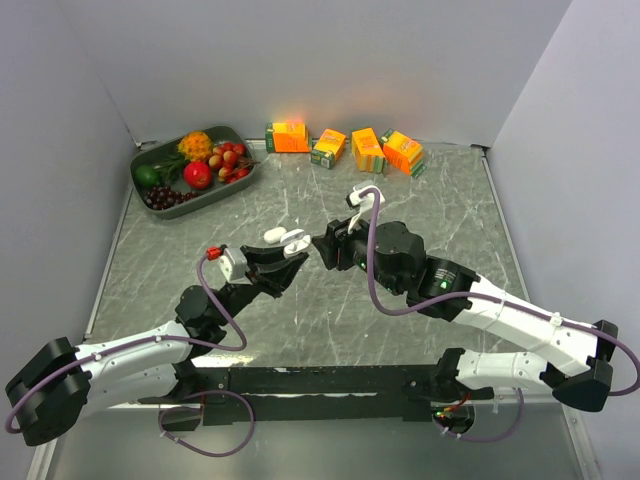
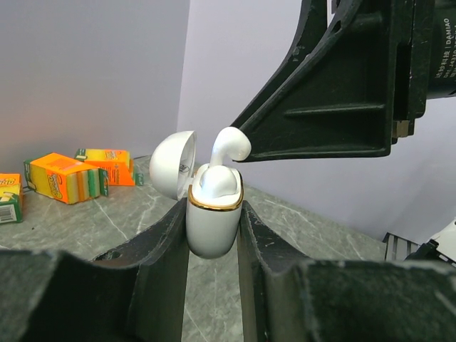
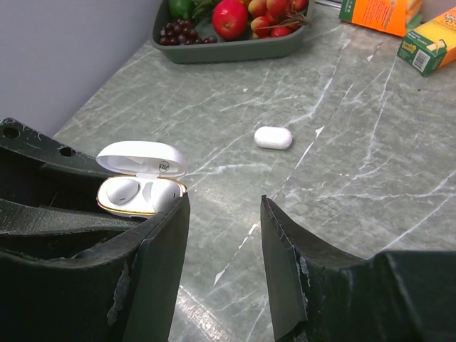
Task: Insert the wireless bluetooth earbuds into the charging case
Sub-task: Place the earbud in the charging case.
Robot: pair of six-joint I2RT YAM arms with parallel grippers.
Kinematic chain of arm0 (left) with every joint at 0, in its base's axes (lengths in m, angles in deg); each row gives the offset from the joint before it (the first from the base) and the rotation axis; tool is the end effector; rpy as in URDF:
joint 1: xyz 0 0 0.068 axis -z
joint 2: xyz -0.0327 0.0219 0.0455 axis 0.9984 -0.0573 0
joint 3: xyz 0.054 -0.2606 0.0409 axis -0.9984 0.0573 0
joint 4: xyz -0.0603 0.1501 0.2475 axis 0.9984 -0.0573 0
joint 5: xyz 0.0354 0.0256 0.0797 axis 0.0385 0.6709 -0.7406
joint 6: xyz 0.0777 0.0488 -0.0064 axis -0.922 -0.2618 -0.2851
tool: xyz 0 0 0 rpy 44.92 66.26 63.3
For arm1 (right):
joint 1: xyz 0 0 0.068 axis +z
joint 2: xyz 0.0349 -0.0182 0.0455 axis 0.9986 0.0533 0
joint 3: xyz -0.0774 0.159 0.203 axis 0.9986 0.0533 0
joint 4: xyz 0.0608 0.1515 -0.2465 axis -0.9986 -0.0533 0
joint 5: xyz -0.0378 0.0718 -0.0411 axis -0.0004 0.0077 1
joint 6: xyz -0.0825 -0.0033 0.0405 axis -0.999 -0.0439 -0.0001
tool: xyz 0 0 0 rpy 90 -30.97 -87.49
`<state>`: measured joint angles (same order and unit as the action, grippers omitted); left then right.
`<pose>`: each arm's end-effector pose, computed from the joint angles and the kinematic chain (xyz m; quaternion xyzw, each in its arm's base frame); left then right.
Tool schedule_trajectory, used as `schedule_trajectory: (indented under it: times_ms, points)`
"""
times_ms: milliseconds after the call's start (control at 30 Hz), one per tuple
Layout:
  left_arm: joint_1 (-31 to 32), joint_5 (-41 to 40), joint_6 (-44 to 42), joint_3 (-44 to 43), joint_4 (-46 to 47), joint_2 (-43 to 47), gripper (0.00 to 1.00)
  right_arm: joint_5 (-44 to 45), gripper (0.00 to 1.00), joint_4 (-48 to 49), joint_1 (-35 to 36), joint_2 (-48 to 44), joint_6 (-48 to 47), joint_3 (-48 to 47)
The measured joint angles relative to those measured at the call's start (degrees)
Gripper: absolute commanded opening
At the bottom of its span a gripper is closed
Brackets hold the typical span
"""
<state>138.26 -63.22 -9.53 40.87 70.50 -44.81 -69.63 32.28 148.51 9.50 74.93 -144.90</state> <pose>0.1621 -0.2080 0.2675 0.1857 0.4882 -0.4594 0.7184 0.1770 0.2679 0.3810 -0.1997 0.7462 0.2820 0.5690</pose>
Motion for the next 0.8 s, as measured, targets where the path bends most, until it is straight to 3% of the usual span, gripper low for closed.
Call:
schedule_trajectory:
  times_ms: [800]
  points:
    - [-0.2,0.0,0.4,0.0,-0.2,0.0,0.01,1.2,0.55,-0.1,2.1,-0.3,-0.5,-2.6]
